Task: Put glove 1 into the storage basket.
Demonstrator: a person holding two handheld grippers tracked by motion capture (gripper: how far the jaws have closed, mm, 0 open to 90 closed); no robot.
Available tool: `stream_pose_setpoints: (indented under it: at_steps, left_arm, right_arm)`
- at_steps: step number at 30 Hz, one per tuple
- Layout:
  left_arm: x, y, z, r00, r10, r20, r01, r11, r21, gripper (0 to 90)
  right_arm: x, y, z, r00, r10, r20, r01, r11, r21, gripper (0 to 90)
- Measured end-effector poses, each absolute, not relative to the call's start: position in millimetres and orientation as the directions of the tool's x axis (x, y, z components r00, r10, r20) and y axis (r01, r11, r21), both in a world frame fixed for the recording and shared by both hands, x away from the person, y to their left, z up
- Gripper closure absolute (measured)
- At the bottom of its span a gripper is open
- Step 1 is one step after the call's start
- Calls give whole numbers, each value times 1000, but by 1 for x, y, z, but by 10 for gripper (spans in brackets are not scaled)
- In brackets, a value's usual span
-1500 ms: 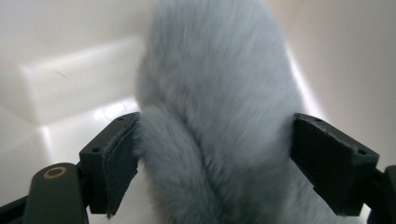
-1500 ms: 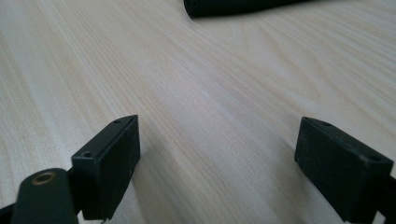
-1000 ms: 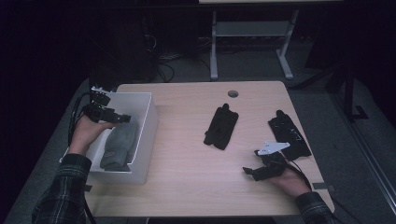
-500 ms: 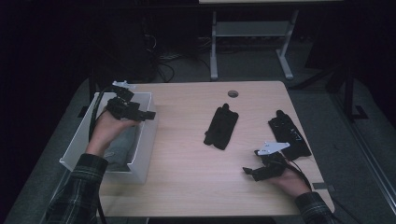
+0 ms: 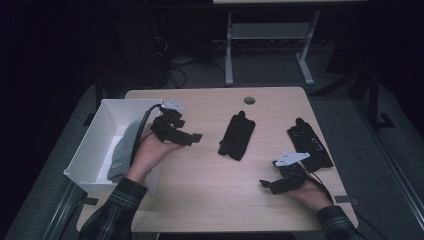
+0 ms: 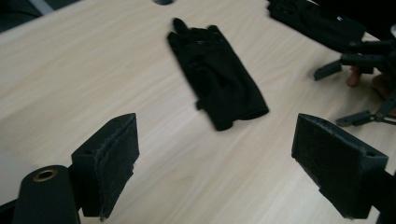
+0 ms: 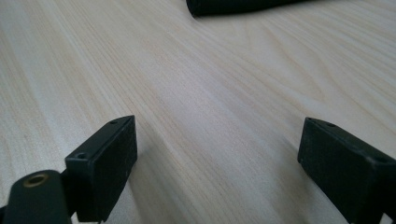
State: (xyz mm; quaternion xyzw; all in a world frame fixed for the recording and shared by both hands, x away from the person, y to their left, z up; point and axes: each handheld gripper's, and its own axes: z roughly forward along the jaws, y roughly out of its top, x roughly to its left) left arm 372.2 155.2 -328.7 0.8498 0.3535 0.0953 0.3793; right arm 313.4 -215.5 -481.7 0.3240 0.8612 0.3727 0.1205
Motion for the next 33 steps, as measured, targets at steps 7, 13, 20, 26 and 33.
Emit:
stream_pose_setpoints:
  at_steps: [7, 13, 20, 26, 33]
  left_arm:
    - [361, 134, -356, 765, 634, -116, 507, -480, 717, 144]
    - [350, 127, -383, 791, 601, -116, 484, -499, 719, 144]
    - [334, 129, -416, 810, 578, -100, 468, -535, 703, 143]
    - [322, 140, -444, 808, 583, -87, 469, -548, 693, 143]
    - [313, 150, -460, 810, 582, -74, 463, -557, 690, 143]
  right_arm:
    - [313, -216, -482, -762, 647, 33, 466, 512, 721, 125]
    - [313, -215, -481, -761, 648, 39, 471, 510, 720, 171]
    - [311, -216, -471, -752, 659, 23, 471, 512, 719, 377]
    - [315, -228, -458, -725, 688, 26, 478, 476, 738, 712]
    - [328, -250, -449, -679, 734, 5, 505, 462, 729, 900]
